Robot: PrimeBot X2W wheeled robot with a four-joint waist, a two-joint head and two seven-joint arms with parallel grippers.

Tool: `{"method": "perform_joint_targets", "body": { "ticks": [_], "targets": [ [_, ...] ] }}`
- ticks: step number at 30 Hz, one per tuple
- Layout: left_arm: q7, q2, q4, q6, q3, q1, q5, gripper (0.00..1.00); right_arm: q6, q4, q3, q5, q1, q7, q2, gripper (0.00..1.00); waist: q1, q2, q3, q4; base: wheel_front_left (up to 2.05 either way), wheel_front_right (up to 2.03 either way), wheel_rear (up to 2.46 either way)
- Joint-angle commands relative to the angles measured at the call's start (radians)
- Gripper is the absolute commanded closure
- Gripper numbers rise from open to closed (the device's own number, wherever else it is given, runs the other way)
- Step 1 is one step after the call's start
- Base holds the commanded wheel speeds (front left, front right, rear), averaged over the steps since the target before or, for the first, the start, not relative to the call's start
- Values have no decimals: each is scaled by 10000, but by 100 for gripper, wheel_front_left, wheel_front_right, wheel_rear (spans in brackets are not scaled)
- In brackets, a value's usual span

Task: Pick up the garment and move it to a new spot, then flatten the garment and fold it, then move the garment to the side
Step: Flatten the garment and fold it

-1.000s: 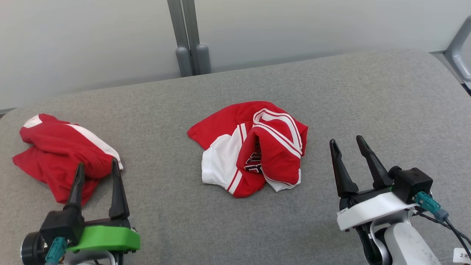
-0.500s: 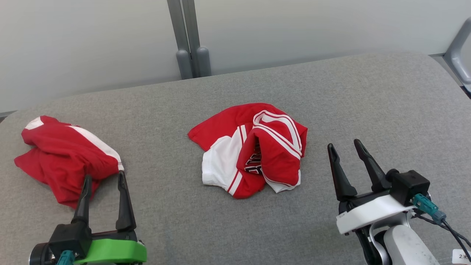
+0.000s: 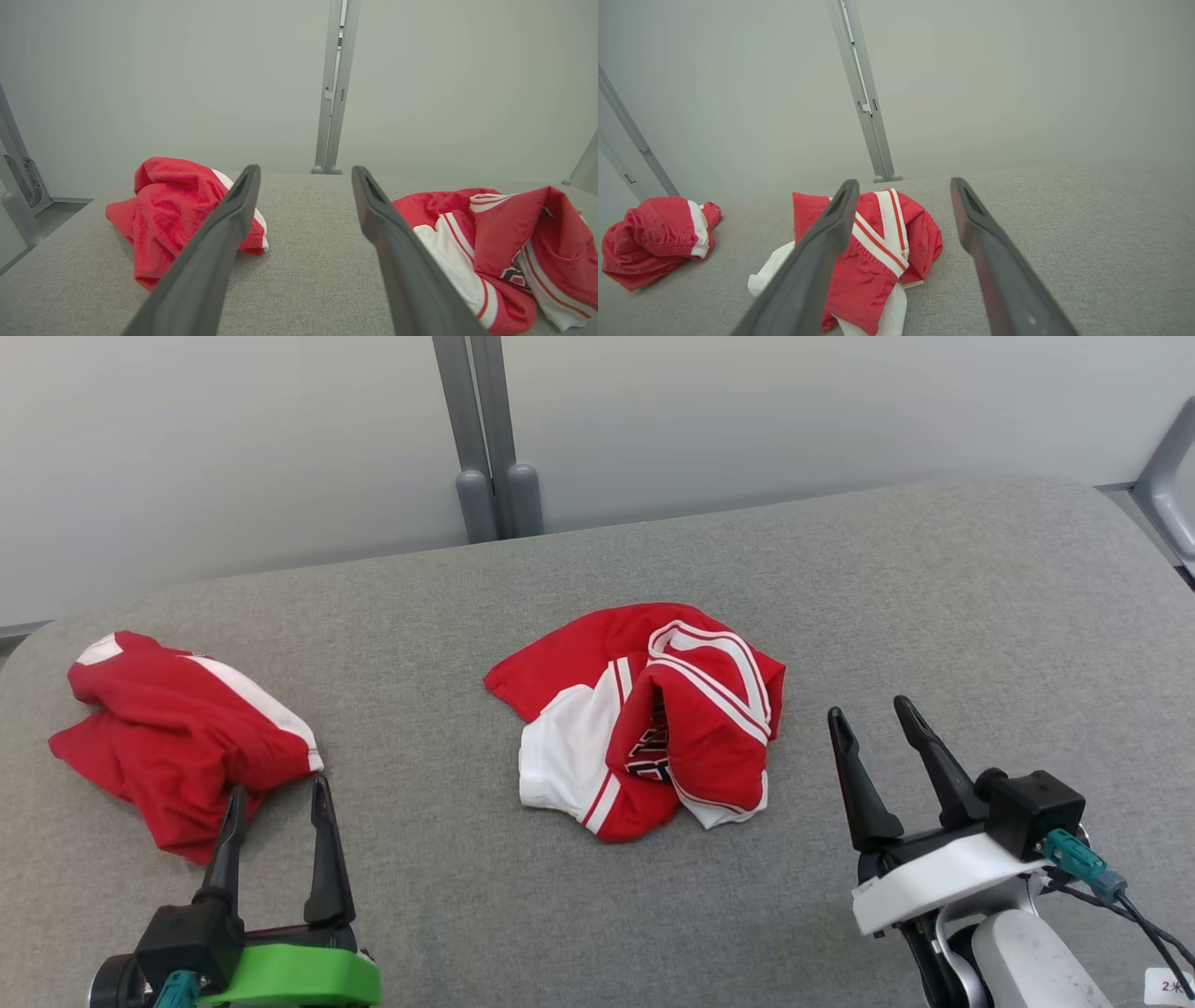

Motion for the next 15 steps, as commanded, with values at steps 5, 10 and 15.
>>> {"method": "perform_joint_targets", "body": {
  "ticks": [5, 10, 15],
  "targets": [
    [-5, -134, 114, -173, 124, -77, 184, 0, 4, 463, 279, 279, -110, -31, -210, 0, 0, -1, -20, 195, 0, 0, 0],
    [-4, -208, 157, -292, 171, -173, 236, 0, 4, 1666, 819, 1375, -568, 316, -413, 0, 0, -1, 117, 469, 0, 0, 0],
    [-4, -282, 192, -356, 181, -341, 296, 0, 4, 2739, 1469, 3265, -1351, 1452, -650, 0, 0, -1, 401, 794, 0, 0, 0]
  ]
}}
